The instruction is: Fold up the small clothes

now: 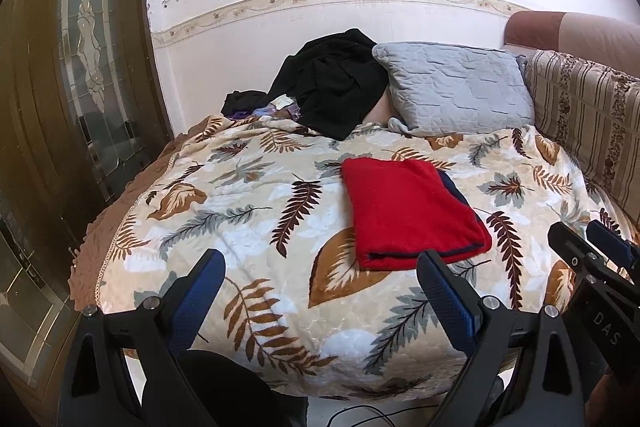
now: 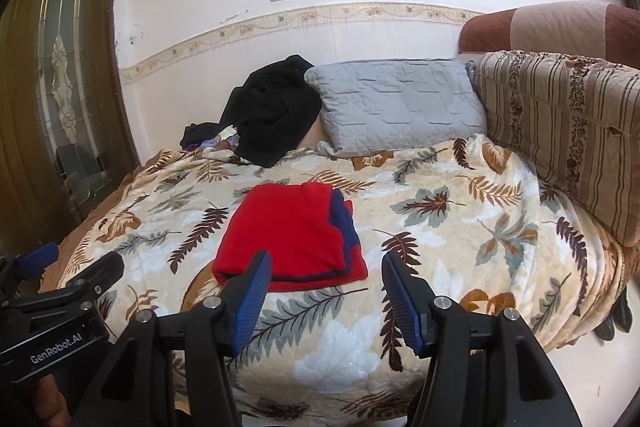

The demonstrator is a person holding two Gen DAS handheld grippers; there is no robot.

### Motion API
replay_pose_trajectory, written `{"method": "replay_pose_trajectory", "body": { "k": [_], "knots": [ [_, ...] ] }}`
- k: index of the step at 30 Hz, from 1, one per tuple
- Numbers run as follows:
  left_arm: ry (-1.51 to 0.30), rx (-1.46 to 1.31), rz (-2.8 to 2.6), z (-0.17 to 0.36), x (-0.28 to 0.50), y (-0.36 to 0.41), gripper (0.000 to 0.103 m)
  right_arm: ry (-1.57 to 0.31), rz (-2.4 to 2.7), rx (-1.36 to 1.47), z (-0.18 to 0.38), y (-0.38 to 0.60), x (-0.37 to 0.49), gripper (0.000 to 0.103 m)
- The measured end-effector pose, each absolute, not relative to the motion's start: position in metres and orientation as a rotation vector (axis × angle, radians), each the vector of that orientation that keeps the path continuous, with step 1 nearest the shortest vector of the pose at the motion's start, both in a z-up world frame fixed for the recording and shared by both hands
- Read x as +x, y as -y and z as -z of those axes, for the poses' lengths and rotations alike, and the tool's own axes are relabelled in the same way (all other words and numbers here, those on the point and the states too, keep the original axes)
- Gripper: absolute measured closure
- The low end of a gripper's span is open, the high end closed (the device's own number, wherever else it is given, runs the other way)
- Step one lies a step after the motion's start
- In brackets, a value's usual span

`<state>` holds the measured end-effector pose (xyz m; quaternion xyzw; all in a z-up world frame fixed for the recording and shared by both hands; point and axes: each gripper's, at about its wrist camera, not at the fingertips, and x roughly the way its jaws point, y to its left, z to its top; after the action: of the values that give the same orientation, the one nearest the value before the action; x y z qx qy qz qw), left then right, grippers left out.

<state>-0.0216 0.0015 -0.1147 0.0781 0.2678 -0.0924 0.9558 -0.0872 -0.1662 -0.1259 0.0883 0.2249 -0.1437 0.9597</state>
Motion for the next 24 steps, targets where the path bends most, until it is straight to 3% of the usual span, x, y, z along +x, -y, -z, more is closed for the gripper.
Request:
{"method": "replay_pose_trajectory", "body": {
  "k": [24],
  "knots": [
    [-0.541, 0.16, 0.206, 0.108, -0.014, -0.005, 0.007, -0.445, 0.29, 0.139, 0.12, 0.158, -0.074, 0.041]
  ]
}}
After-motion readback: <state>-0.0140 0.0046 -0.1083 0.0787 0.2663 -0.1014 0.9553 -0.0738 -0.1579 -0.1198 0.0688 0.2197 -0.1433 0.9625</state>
